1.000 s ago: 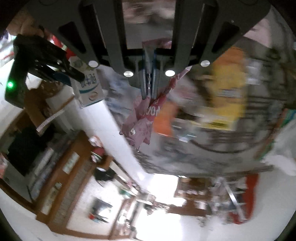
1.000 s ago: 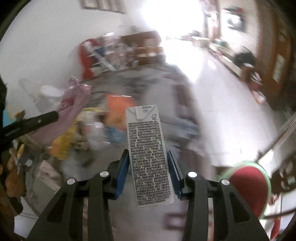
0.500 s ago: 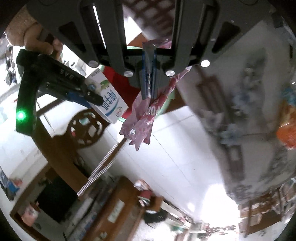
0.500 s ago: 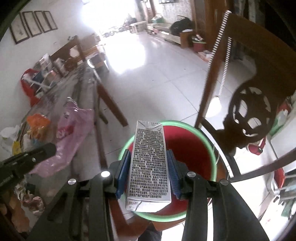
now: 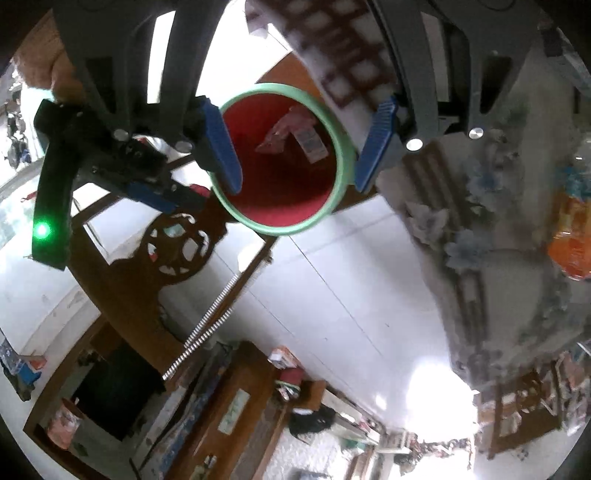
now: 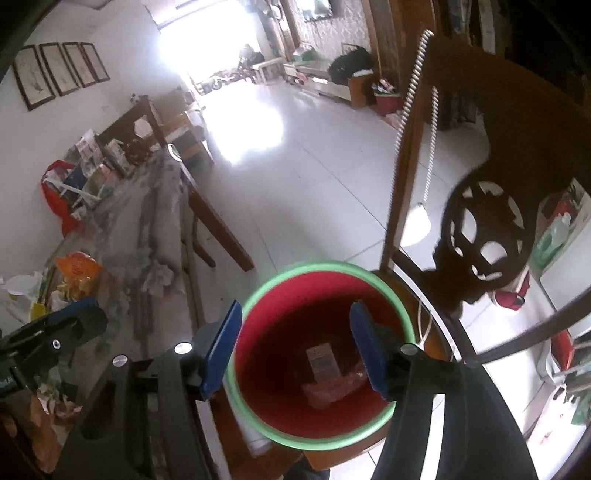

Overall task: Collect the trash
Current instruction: 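Move both open grippers back over the table, then grasp the yellow iced-tea carton with the right gripper while the left grasps the pink-and-white carton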

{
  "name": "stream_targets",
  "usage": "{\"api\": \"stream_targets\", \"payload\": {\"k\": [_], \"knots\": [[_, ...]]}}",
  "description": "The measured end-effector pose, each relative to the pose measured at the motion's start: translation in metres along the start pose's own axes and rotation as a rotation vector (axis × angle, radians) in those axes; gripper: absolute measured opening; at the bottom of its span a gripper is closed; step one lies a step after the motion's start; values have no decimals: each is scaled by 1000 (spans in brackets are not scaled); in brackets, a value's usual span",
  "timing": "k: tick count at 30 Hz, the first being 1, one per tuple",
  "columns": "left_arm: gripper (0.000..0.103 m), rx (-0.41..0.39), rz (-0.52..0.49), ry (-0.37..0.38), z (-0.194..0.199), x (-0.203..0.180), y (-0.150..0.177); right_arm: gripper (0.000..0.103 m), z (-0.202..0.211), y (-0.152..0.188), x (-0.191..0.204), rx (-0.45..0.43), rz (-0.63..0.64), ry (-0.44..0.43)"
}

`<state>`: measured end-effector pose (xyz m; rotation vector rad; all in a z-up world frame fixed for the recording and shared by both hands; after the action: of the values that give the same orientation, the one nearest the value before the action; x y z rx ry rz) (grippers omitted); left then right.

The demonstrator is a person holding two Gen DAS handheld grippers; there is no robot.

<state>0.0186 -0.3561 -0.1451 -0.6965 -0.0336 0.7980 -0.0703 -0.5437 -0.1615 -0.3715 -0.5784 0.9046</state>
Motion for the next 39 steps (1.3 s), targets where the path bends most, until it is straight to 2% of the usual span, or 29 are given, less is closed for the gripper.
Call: {"api": "stream_targets", "payload": {"k": [3,11,16,19,21,24,27,31,34,37,39], "knots": [[60,-41,12,-51,21,15,4,65,-1,-5,17,-12,31,-25],[60,-116,112,-206,81,78,30,65,-20,5,96,33,165,-106],[61,-136,226,-314,128,139,67,67,-30,25,157,69,252,-144],[66,-135,246,-354,158,179,98,68,-34,37,186,80,286,-156],[74,-126,197,-365,176,199,117,69,-37,48,209,90,299,-158],[90,-59,48,-343,202,228,145,70,-39,68,246,114,323,-173],[95,48,-117,-325,212,252,171,73,-40,89,278,138,337,-195],[96,226,-309,-295,196,278,207,74,-42,116,315,159,345,-215],[96,346,-486,-319,172,285,232,74,-41,130,335,169,337,-224],[96,407,-636,-326,152,283,249,79,-36,138,350,158,344,-220],[97,406,-673,-306,149,281,254,80,-32,141,355,149,347,-215]]}}
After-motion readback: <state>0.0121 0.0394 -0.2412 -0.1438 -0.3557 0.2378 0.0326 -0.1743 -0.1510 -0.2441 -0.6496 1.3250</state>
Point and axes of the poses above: each gripper's, at about its wrist camera, not at the fingertips, and z roughly against the way its jaws point, x to its left, y to its underside, the point moved 1 cm from there along -z, roughly the way its jaws point, and after that the axes turned 7 degrees about -z, right-handed, at the moved point
